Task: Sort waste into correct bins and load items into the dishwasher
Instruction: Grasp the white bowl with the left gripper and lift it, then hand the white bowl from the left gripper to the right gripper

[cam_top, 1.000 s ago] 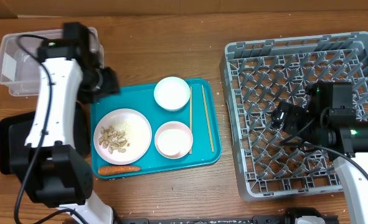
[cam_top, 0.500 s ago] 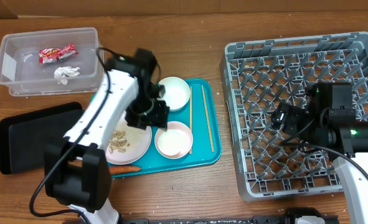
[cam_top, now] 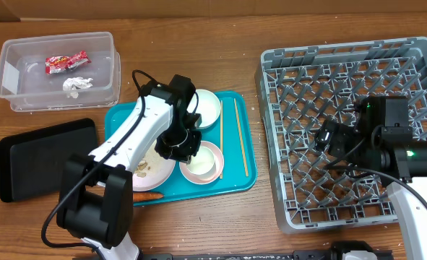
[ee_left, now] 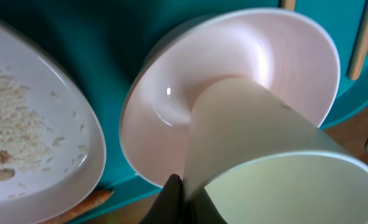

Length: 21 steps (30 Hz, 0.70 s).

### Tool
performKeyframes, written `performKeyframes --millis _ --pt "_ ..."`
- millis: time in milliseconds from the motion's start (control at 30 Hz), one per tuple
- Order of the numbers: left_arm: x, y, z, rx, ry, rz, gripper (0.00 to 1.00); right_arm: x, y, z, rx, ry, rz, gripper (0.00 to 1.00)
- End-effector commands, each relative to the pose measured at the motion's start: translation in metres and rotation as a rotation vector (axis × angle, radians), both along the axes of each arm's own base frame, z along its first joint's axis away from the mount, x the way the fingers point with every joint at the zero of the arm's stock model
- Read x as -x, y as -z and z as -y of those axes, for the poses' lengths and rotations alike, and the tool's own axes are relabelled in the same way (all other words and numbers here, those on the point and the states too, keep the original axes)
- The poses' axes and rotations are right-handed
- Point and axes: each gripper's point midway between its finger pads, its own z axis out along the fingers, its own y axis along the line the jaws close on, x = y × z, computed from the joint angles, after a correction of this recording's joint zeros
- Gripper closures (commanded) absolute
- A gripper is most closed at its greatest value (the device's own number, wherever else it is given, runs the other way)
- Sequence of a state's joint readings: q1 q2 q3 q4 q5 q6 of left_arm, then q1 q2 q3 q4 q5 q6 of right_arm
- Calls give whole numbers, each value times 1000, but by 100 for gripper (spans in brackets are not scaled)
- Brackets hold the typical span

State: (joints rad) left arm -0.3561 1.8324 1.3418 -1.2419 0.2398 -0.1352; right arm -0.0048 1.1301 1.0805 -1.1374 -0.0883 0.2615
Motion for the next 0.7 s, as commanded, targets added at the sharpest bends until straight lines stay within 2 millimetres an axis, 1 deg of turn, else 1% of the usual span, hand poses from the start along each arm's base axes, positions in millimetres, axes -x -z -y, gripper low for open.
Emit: performKeyframes --millis 0,33,133,167,200,233,267,300,333,367,400,433,500,667 --pt "-15 -25 -3 31 -35 50 96 -6 -12 9 56 22 42 0" --pt "-20 -35 -2 66 -38 57 96 -7 -13 17 86 52 43 0" --pt "-38 -67 6 222 -40 97 96 -10 -17 42 149 220 64 0" --pt "-47 -80 10 294 -57 120 96 -14 -20 45 134 249 81 0" --pt "-55 -92 15 369 -77 139 96 -19 -22 41 99 243 103 0" --pt "-63 -106 22 466 -99 156 96 -27 -27 30 33 202 135 0" --pt "-71 -122 30 584 -114 172 96 -35 -33 14 -38 114 172 0" --pt "-76 -137 38 700 -119 183 96 -42 -43 -12 -130 -45 231 0" --pt "-80 -164 51 896 -122 185 96 -44 -70 -62 -309 -351 355 0" --pt "-81 -173 56 962 -116 182 96 -40 -85 -84 -403 -482 411 0" --pt "-80 -182 60 1019 -109 178 96 -34 -99 -101 -496 -591 458 0" --pt "-79 -188 63 1060 -102 173 96 -28 -110 -113 -575 -673 492 0" --pt "-74 -198 71 1120 -85 153 96 -23 -118 -123 -650 -738 507 0" --pt "-58 -212 98 1212 3 119 96 -21 -107 -140 -706 -784 449 0"
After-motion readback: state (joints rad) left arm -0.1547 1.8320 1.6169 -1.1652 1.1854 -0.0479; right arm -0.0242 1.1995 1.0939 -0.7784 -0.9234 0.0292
